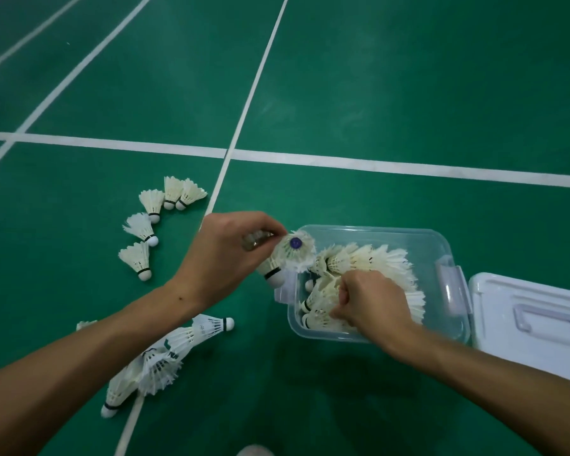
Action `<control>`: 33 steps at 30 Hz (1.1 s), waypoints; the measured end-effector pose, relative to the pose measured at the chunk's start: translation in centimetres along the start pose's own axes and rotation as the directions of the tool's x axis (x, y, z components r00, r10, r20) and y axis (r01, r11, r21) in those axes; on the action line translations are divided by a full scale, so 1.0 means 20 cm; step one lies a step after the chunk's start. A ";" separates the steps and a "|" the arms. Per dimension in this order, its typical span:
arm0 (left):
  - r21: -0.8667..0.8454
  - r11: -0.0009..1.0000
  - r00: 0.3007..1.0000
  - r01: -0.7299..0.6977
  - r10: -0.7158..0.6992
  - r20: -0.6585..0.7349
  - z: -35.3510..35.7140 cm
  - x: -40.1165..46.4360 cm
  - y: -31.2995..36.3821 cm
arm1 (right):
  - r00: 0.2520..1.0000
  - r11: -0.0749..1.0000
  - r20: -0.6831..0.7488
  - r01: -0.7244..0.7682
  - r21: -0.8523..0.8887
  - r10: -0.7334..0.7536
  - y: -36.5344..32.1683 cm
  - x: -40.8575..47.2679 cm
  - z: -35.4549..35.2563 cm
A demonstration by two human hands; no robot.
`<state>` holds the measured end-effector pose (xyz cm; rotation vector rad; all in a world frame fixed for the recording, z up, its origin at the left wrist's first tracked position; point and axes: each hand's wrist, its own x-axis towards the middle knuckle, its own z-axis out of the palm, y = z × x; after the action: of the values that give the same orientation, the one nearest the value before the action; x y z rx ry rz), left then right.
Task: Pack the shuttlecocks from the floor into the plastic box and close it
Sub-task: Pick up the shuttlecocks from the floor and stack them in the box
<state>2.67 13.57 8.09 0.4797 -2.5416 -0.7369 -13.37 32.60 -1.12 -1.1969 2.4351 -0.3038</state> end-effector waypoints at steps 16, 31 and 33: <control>-0.045 0.994 0.969 0.099 -0.085 0.234 0.19 0.14 0.16 | 0.987 0.877 -0.156 0.101 0.469 -0.031 0.13 -0.17 -0.29; -0.076 0.959 0.907 0.272 -0.229 0.354 0.28 0.26 0.25 | 0.827 0.911 -0.424 0.412 0.010 -0.369 0.17 -0.17 -0.15; -0.066 0.965 0.937 0.253 -0.227 0.266 0.20 0.28 0.22 | 0.824 0.905 -0.447 0.419 0.066 -0.349 0.17 -0.21 -0.16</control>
<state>-4.86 16.32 9.33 0.7122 -2.6948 -1.0725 -14.98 38.02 1.47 -1.6918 2.4235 -0.9604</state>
